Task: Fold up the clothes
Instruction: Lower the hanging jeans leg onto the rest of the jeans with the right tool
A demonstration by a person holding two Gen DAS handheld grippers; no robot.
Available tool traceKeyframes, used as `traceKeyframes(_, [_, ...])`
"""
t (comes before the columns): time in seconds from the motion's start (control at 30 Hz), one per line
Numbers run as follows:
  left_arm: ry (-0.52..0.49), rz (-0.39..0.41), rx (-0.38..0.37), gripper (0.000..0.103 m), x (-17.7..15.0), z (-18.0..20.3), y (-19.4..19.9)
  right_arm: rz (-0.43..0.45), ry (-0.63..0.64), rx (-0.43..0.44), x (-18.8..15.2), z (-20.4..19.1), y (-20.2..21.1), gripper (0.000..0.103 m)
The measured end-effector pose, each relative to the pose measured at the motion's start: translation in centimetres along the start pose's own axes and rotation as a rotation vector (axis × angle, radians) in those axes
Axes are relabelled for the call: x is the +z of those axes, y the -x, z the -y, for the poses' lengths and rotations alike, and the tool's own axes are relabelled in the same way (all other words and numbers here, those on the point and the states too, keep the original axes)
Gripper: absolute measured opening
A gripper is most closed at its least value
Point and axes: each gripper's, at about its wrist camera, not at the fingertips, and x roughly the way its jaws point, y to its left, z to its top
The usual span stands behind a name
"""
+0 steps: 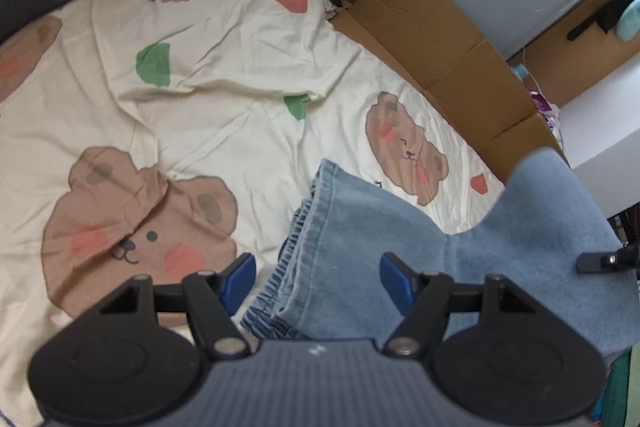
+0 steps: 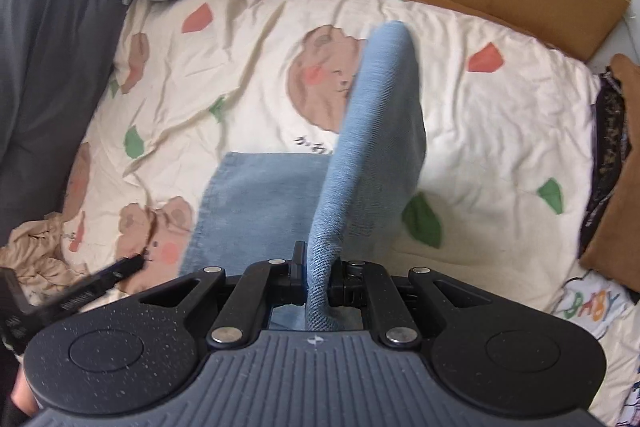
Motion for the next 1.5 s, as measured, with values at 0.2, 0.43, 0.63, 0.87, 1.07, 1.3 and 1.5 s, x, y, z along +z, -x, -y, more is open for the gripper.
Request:
traceKeyframes(0.2, [0.041, 0.017, -0.055, 0.071, -1.1, -1.5, -1.1, 0.027, -0.039, 0.034, -0.2, -2.3, -1.2, 0.006])
traceKeyframes(0.43, [0.12, 0.086, -0.118, 0.068, -2.0, -3.2, -2.3, 0.06, -0.05, 0.053, -0.4, -4.6, -3.6, 0.006])
traceKeyframes(0.63, [0.178, 0.138, -0.149, 0.063, -2.9, -4.8, -2.9, 0.044, 0.008, 0.053, -1.0, -7.9, -7.3, 0.006])
traceKeyframes(0.87, [0.234, 0.193, -0.148, 0.063, -3.9, -6.2, -2.2, 0.006, 0.063, 0.046, -2.1, -11.0, -11.9, 0.006])
traceKeyframes(1.07, [0.267, 0.202, -0.122, 0.062, -4.7, -7.4, -1.6, -0.015, 0.127, 0.017, -3.5, -12.6, -14.4, 0.006])
traceKeyframes(1.3, [0.271, 0.205, -0.113, 0.059, -5.1, -8.0, -1.0, -0.025, 0.218, -0.024, -4.9, -14.6, -15.9, 0.006])
traceKeyframes(1.5, [0.257, 0.204, -0.126, 0.058, -4.8, -7.9, -1.2, -0.098, 0.275, 0.003, -6.1, -15.9, -17.1, 0.018])
